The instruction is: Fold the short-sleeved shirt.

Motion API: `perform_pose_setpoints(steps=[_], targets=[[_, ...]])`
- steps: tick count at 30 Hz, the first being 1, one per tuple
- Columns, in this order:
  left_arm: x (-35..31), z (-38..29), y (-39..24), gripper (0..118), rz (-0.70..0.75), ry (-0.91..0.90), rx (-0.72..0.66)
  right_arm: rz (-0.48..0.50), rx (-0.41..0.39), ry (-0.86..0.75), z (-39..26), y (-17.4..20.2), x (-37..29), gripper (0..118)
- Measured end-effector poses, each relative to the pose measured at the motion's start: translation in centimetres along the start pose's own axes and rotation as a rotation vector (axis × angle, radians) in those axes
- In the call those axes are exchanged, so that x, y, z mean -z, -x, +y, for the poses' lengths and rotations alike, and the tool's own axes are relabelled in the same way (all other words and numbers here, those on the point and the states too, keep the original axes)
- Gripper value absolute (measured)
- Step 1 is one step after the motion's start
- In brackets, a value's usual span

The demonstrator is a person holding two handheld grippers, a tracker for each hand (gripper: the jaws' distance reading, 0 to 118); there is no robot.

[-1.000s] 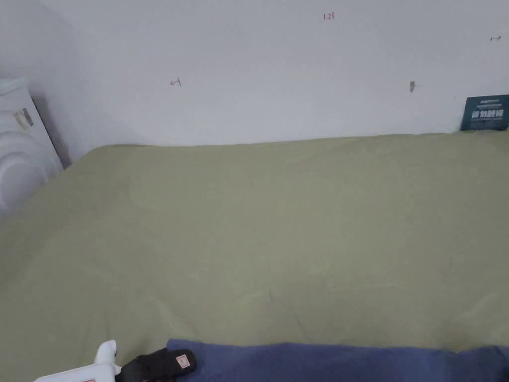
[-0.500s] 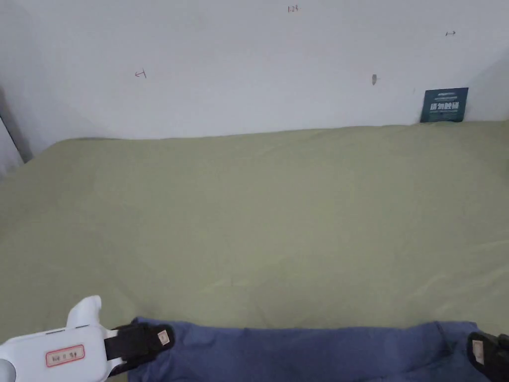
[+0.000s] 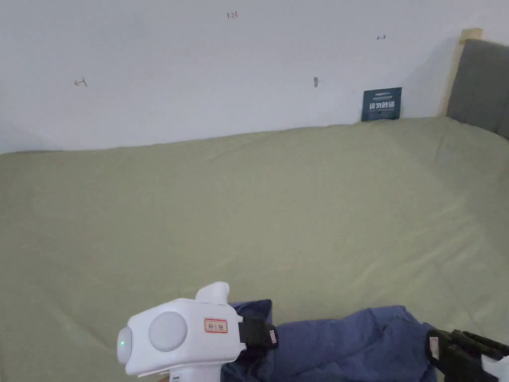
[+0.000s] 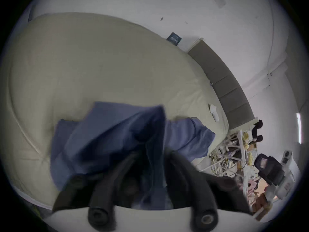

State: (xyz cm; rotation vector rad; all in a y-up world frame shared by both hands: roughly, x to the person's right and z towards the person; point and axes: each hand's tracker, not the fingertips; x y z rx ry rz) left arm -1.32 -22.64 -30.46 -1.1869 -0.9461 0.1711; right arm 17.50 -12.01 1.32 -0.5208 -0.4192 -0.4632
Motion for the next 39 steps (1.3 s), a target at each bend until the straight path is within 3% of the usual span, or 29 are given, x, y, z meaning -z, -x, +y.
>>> perform_pose_setpoints(steps=[1,2,7,8,9,10,11,12,13,17,20,22,27,34,39], targets=[[-0.2,-0.2,0.3,63,-0.025,-0.015,-0.014,0.002,0.004,-0.009,0.0,-0.2,-0.2,2],[-0.8,-0.2,0.3,68,-0.072,-0.028,-0.047,0.002,0.008,-0.017,-0.1,-0.4,-0.3,2],[-5.9,0.2,0.6,67,-0.372,-0.145,-0.048,0.007,0.011,-0.001,-0.2,-0.2,0.9,2],[-6.8,0.3,1.1,63,-0.398,-0.176,-0.027,0.015,0.010,0.004,-0.3,0.0,1.0,2],[-7.6,0.2,1.8,49,-0.383,-0.217,0.003,0.027,0.010,0.007,-0.5,0.3,1.1,2],[-8.0,0.2,2.3,49,-0.322,-0.240,0.005,0.042,0.008,0.012,-0.7,0.5,1.1,2],[-8.0,0.2,3.2,39,-0.245,-0.237,-0.016,0.055,0.007,0.016,-0.8,0.8,1.1,2],[-7.7,0.2,4.2,14,-0.190,-0.229,-0.028,0.066,0.003,0.017,-1.0,1.0,1.0,2],[-7.4,-0.4,5.2,0,-0.121,-0.256,-0.053,0.072,-0.006,0.016,-1.2,1.3,0.9,2],[-3.7,-2.0,8.4,0,-0.129,-0.215,-0.201,0.086,-0.032,0.003,-1.4,1.7,0.2,2],[-1.2,-2.6,9.1,0,-0.099,-0.250,-0.213,0.084,-0.046,-0.014,-1.3,1.7,-0.5,2],[1.0,-3.2,9.0,0,-0.180,-0.215,-0.272,0.084,-0.054,-0.022,-1.3,1.6,-1.0,2],[4.7,-5.9,5.3,0,-0.190,-0.186,-0.169,0.055,-0.058,-0.027,-1.0,1.0,-2.0,2],[7.1,-9.7,1.6,0,-0.227,-0.213,-0.143,0.050,-0.059,-0.014,-1.2,1.0,-2.2,2],[7.8,-10.5,2.0,0,-0.256,-0.184,-0.205,0.059,-0.058,0.008,-1.6,1.5,-1.7,2]])
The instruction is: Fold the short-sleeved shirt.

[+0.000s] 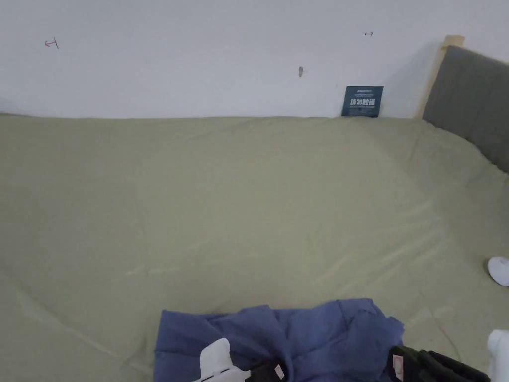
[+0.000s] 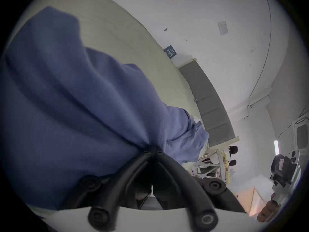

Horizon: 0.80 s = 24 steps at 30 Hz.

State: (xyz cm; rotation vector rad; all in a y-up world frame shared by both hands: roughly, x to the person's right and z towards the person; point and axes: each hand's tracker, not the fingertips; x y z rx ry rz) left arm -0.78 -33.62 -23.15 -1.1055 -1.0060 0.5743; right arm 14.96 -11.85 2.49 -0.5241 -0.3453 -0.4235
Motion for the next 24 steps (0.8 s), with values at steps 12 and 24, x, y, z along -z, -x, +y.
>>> perform_pose_setpoints(steps=[12,24], targets=[[-14.7,7.3,2.8,0,-0.005,-0.067,0.022,0.057,-0.060,-0.032,1.6,2.3,0.8,2],[-13.1,8.0,10.1,118,-0.127,0.090,-0.208,0.115,-0.075,-0.025,1.6,3.2,0.2,2]])
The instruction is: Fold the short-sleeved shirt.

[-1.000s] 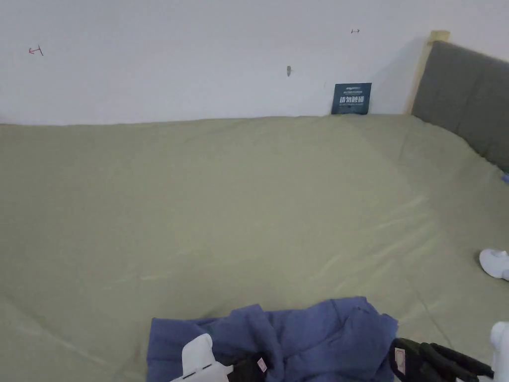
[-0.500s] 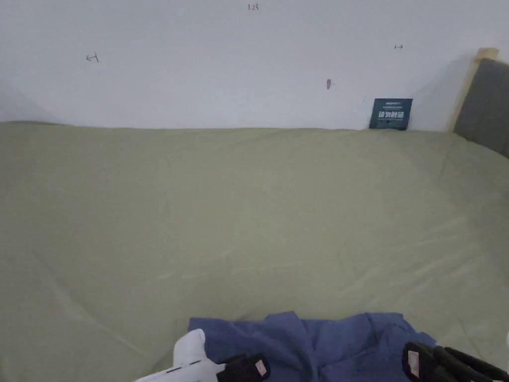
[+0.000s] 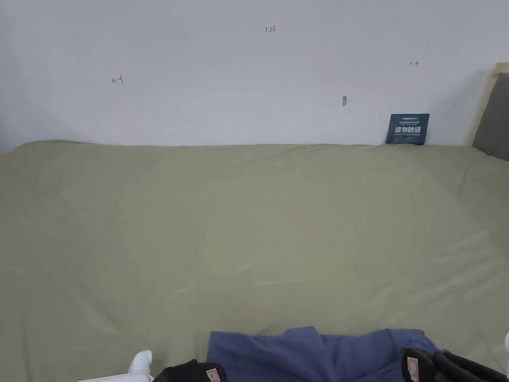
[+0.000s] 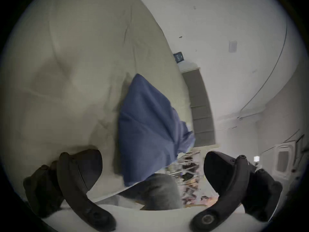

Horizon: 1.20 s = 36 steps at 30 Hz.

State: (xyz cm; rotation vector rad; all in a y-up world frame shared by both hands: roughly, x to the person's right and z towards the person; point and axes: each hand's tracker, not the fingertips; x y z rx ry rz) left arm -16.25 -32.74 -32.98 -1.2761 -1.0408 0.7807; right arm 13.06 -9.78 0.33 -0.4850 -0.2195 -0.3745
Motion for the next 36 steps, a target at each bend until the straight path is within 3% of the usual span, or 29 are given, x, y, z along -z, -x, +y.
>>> perform_pose_setpoints(steps=[1,4,8,9,10,11,14,18,23,27,30,36], targets=[[0.7,0.0,0.0,118,-0.089,-0.003,-0.026,0.000,0.000,-0.001,0.0,-0.1,0.0,2],[3.3,-0.4,-0.1,118,-0.146,0.008,-0.097,0.001,0.025,0.004,-0.2,-0.4,0.1,2],[4.9,-1.1,-1.7,117,-0.096,-0.030,-0.022,-0.011,0.046,0.019,-0.7,-0.9,0.0,2],[4.6,-1.1,-1.6,110,-0.084,-0.051,-0.016,-0.018,0.046,0.022,-0.8,-1.0,-0.2,2],[4.1,-1.1,-1.2,86,-0.049,-0.087,-0.007,-0.023,0.047,0.025,-1.0,-1.1,-0.3,2],[3.7,-1.2,-0.9,13,0.018,-0.103,-0.003,-0.030,0.050,0.023,-1.1,-1.3,-0.5,2],[1.9,-1.9,0.2,11,0.051,-0.169,-0.064,-0.052,0.068,0.019,-1.4,-1.7,-0.8,2],[-1.1,-1.9,-0.2,11,0.095,-0.257,-0.036,-0.068,0.078,0.019,-1.6,-1.9,-1.0,2],[-7.5,-0.6,-4.0,11,0.313,-0.335,0.117,-0.060,0.058,0.027,-1.4,-1.5,-0.5,2],[-12.0,-0.7,-9.6,11,0.584,-0.422,0.378,-0.034,0.051,0.037,-1.2,-0.8,0.7,2],[-11.8,-1.8,-13.4,11,0.746,-0.398,0.578,-0.002,0.038,0.052,-1.3,0.1,1.6,2],[-3.4,-4.4,-18.4,11,0.753,-0.185,0.863,0.041,0.016,0.069,-1.6,1.2,1.4,2]])
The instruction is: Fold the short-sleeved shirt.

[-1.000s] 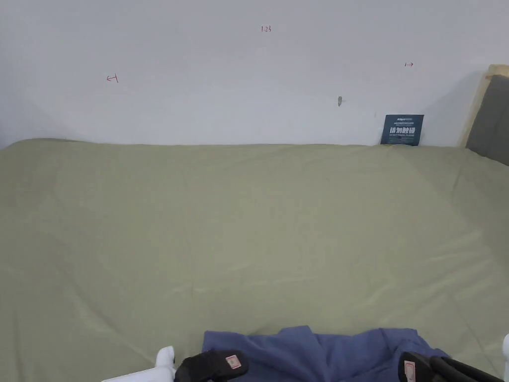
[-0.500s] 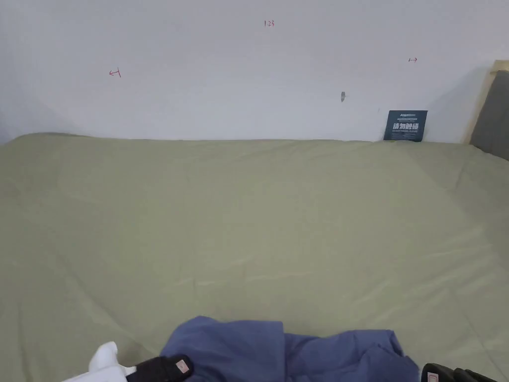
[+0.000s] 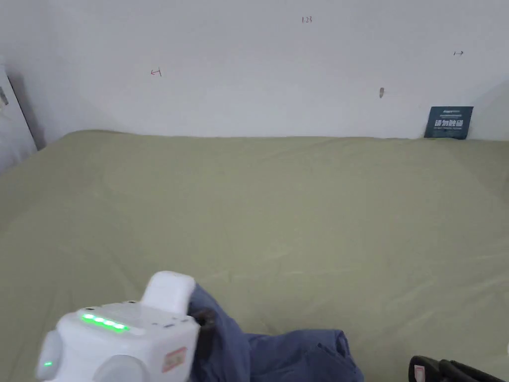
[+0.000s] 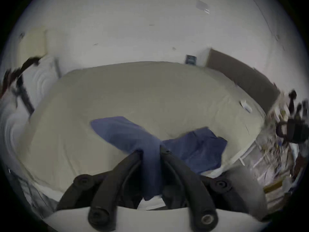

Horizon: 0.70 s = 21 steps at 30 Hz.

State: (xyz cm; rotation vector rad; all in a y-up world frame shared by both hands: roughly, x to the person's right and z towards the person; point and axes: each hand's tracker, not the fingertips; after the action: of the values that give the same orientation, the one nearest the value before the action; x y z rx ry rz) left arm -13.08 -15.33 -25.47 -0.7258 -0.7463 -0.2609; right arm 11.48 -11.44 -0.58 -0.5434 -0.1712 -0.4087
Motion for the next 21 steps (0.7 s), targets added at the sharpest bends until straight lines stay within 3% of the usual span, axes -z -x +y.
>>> perform_pose_setpoints(steps=[4,9,13,18,21], targets=[[4.4,0.5,-7.1,11,-0.116,0.073,0.140,-0.012,0.013,-0.015,-0.2,-0.6,-1.0,2],[9.0,-0.4,-12.8,11,-0.226,0.164,0.205,-0.049,0.040,-0.043,-0.2,-1.9,-2.5,2],[9.9,-0.9,-14.2,25,-0.271,0.211,0.211,-0.071,0.061,-0.058,-0.3,-3.1,-3.0,2],[7.0,0.3,-10.0,61,-0.422,0.138,-0.044,-0.074,0.074,-0.053,-0.6,-3.6,-2.8,2],[4.9,1.2,-5.7,63,-0.521,0.055,-0.242,-0.061,0.079,-0.042,-1.0,-3.6,-2.5,2]])
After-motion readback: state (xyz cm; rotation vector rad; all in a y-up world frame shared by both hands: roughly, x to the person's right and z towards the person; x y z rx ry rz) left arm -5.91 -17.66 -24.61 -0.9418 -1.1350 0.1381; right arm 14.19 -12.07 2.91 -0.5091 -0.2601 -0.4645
